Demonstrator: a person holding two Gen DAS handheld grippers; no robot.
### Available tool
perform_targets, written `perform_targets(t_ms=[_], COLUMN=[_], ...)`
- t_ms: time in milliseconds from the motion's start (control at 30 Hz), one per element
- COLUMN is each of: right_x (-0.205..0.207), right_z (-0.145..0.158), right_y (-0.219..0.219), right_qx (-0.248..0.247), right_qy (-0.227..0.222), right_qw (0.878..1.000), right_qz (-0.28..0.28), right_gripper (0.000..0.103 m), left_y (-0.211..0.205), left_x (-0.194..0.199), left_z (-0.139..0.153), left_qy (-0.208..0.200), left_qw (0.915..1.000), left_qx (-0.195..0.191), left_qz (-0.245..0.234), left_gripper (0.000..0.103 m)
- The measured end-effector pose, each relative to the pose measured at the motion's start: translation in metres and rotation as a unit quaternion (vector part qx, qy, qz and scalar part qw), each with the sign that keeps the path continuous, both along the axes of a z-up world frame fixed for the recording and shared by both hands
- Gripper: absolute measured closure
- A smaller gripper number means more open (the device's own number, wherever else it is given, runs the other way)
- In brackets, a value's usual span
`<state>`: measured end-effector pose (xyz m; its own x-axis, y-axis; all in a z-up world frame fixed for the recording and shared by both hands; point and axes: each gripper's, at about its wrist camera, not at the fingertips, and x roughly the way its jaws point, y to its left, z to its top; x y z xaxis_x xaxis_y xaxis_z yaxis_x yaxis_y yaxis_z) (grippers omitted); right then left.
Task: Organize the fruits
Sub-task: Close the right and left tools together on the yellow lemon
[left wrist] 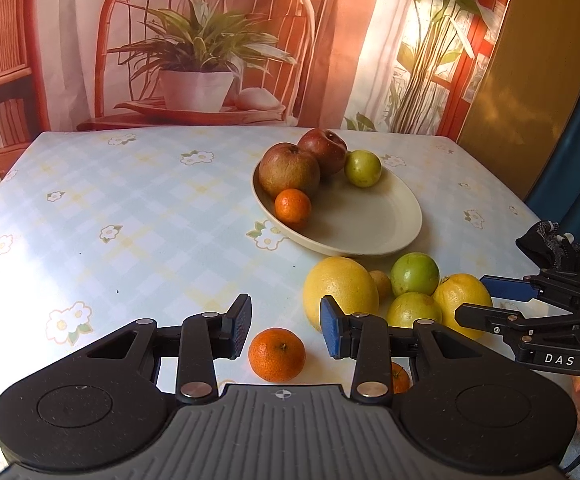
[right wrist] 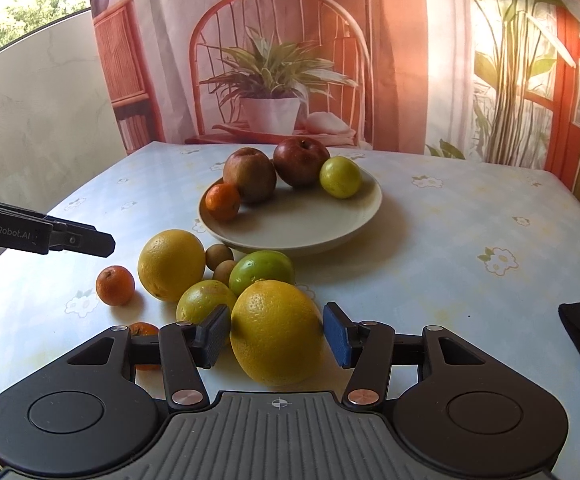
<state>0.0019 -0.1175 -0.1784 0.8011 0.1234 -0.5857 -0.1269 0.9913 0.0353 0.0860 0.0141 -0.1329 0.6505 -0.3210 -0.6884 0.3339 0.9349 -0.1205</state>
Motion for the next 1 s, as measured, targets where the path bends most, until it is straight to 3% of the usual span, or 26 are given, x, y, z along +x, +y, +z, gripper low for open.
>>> perform_targets(t_ms=[633, 1000], right_x=[-0.020, -0.016], right_z=[-0.007, -0.007], right_y=[-0.016, -0.011], right_qx=[0.033, 0.017], right_qy=[0.014, 0.007], right_qw=[0.999, 1.000], right_qz=[0.003, 0.011], right_gripper=[0.054, 0.054], left_y=[-0.033, -0.099], left_x=[0.006, 0.027], left_z=[0.008, -0.003], left_qy=[-0.002, 0.045], left_qw=[0.9993, 0.9893], left_qx=[-0.012, -0.060], left_qz=[-0.036, -0.125], left_gripper=[0.063, 0.064])
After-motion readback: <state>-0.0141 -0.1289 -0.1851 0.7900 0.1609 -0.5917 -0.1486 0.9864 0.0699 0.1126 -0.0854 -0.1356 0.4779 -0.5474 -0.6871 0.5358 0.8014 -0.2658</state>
